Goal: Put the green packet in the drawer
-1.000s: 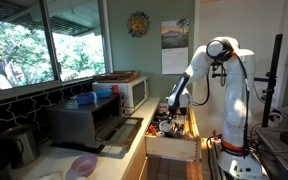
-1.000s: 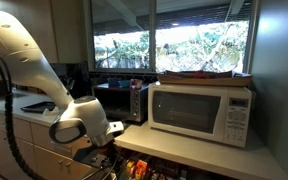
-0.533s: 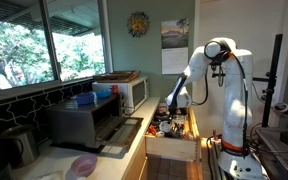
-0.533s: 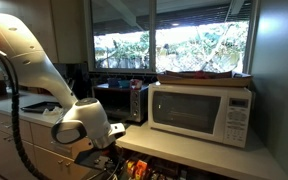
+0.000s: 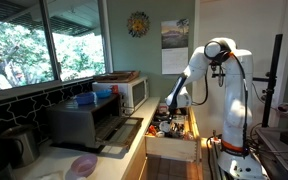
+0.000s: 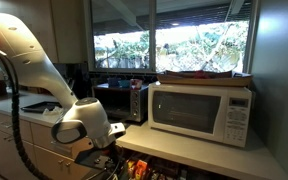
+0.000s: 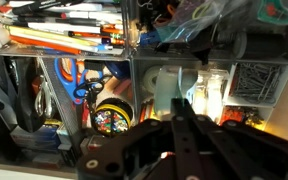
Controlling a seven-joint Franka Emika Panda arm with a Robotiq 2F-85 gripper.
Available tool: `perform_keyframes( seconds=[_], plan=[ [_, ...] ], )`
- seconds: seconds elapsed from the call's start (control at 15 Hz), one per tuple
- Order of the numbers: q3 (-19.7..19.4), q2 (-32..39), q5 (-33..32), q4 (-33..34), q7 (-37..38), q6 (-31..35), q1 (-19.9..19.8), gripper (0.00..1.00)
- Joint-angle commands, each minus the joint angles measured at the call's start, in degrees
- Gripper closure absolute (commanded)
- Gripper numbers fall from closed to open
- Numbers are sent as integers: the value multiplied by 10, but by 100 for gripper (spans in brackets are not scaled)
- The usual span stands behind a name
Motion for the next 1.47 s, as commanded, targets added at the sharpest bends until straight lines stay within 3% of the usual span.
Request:
perform_keyframes(
  seconds=[0.0,0.73,1.4],
  plan=[
    [0,0,0,0,0,0,0,99],
    [2,12,28,14,-41,11,-6,100],
    [49,65,163,39,-135,29,-18,100]
  ],
)
